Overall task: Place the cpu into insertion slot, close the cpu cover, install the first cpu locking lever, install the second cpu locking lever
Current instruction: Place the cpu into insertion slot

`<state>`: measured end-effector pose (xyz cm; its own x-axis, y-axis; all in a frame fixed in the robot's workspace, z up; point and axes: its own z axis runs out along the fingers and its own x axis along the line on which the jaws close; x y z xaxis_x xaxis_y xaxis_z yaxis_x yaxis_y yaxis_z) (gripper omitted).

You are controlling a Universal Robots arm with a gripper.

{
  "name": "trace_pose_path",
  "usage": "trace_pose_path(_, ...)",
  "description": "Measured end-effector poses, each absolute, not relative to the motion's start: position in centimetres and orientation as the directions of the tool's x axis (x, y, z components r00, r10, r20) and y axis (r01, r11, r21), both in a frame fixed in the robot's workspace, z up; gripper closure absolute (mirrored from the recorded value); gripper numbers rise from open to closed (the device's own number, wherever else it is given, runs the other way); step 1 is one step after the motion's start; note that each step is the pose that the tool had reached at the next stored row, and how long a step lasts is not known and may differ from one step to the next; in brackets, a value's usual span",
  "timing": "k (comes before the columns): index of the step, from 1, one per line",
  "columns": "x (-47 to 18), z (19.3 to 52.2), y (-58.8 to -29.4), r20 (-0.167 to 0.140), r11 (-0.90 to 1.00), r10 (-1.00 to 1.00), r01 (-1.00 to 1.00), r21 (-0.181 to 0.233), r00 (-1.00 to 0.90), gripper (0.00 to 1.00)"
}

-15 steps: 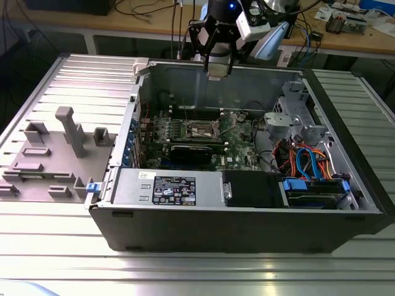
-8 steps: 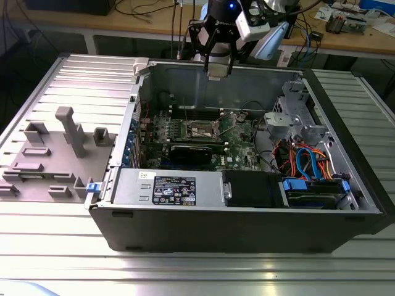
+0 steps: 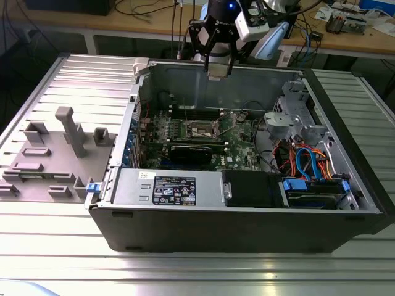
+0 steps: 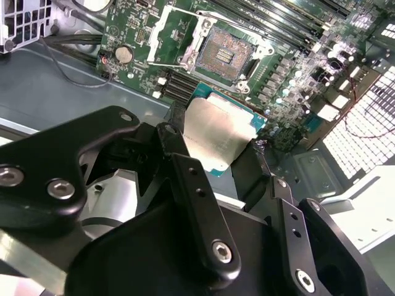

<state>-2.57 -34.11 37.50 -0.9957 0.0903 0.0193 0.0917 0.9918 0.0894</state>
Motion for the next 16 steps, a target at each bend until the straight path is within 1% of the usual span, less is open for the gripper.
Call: trace_pose_path(16,-2.57,37.5,-34.12,0.019,0.989,0.119,0.12,0.089,-0.993,0.46)
